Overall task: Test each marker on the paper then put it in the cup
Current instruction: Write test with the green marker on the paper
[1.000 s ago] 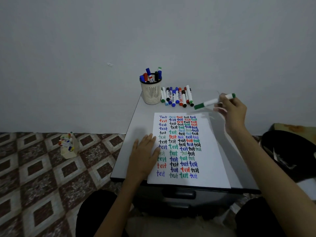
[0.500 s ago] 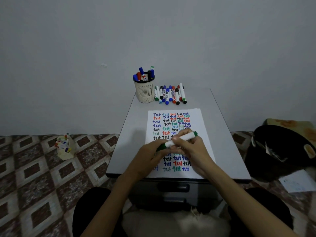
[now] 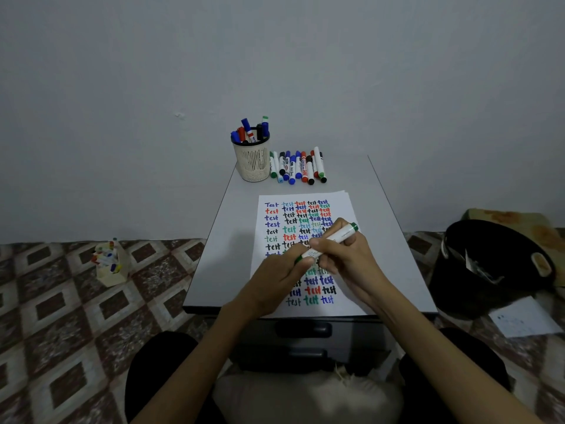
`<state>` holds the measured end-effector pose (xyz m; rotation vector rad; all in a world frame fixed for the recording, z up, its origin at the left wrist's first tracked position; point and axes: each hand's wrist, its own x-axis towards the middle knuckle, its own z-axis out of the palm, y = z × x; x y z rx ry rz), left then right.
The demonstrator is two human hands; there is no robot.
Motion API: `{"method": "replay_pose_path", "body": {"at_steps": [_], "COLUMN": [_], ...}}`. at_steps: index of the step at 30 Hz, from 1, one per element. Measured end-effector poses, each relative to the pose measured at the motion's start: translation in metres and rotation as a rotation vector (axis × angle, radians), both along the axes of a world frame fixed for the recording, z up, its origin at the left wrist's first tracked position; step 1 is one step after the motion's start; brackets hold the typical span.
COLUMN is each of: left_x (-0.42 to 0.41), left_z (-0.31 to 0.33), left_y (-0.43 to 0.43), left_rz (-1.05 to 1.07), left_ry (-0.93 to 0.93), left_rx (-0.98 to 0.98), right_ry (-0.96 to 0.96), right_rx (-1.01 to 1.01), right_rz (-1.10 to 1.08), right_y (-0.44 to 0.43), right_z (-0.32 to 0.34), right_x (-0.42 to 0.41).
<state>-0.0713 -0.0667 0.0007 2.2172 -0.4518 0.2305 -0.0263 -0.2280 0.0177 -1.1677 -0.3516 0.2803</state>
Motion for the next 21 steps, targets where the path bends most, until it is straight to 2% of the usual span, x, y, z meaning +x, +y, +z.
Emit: {"method": "replay_pose_path", "body": {"at_steps": [7,11,13,17,21], "left_x": [-0.004,-0.007,-0.009,-0.004,0.006], "left_z": [0.002,0.000,-0.001,0.001,-0.008], "left_y": [-0.011,-0.014,-0.012,-0.002,0.025], "left_rz": [0.018,0.048,0.061,0.054,0.136], "left_ry": [-0.036,0.039,0.055,0.001,-0.092], "left_rx": [-0.118,-0.287,-0.307,-0.087,0.103], "right_ry": [-0.031,-0.134,-0.140,-0.098,0.073], "right_rx": [0.006,-0.078,-0.095,-0.087,0.152], "right_rz": [0.026,0.060,0.096,0.070,-0.123], "right_y": [-0.001,-0.008,-0.010,-0.014,-0.030], "right_z": [0.005,0.011,0.013,0.012,0.006], "right_x": [0.004,0.008,0.010,0.018,0.033]}}
